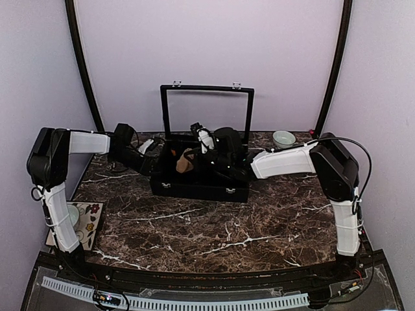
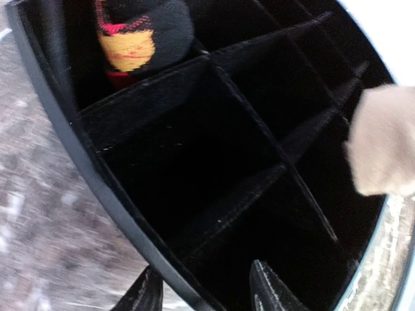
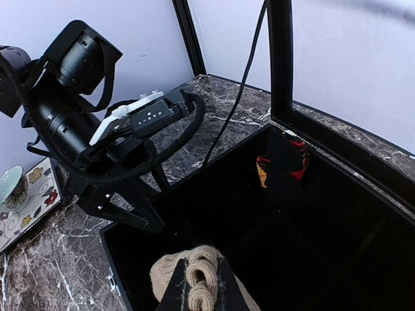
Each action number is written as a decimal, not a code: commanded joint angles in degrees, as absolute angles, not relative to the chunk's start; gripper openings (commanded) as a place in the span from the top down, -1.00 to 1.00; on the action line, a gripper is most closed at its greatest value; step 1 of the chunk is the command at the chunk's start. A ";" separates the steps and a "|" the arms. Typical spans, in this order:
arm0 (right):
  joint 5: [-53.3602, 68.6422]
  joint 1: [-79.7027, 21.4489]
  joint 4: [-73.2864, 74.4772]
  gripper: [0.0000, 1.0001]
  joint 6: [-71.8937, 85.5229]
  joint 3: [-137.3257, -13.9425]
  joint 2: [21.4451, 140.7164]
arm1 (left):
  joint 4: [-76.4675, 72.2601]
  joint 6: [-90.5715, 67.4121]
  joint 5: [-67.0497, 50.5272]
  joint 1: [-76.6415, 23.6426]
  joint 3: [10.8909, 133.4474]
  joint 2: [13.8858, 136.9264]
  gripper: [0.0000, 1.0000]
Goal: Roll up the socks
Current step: Move the storage box to the center of the board, then place the sock in the storage box.
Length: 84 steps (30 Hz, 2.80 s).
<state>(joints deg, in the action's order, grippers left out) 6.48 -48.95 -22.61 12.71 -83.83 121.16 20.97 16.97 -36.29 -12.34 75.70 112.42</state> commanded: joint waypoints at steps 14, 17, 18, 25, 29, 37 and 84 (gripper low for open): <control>10.57 -48.85 -20.96 1.00 14.26 -89.40 122.38 | 33.99 23.45 -56.77 -15.01 67.43 106.04 -0.96; 9.76 -49.40 -16.82 1.00 11.44 -92.95 124.32 | 36.68 25.45 -54.91 -12.78 68.38 104.07 -0.98; 9.27 -49.66 -15.69 1.00 9.93 -93.99 124.85 | 37.43 25.86 -54.51 -11.64 68.80 103.37 -0.98; 6.83 -51.42 -9.09 1.00 3.86 -99.66 128.73 | 43.30 30.23 -53.01 -2.33 72.24 98.39 -0.98; 5.49 -52.51 -7.70 1.00 1.52 -101.80 130.61 | 43.49 31.12 -48.25 -1.25 71.89 94.55 -0.98; 0.71 -54.84 -4.03 1.00 -4.33 -105.96 134.40 | 42.87 30.03 -42.86 -0.55 71.33 92.42 -0.98; -5.00 -54.96 -5.70 1.00 -12.56 -109.70 141.58 | 41.09 28.43 -43.96 -0.52 69.65 91.09 -0.98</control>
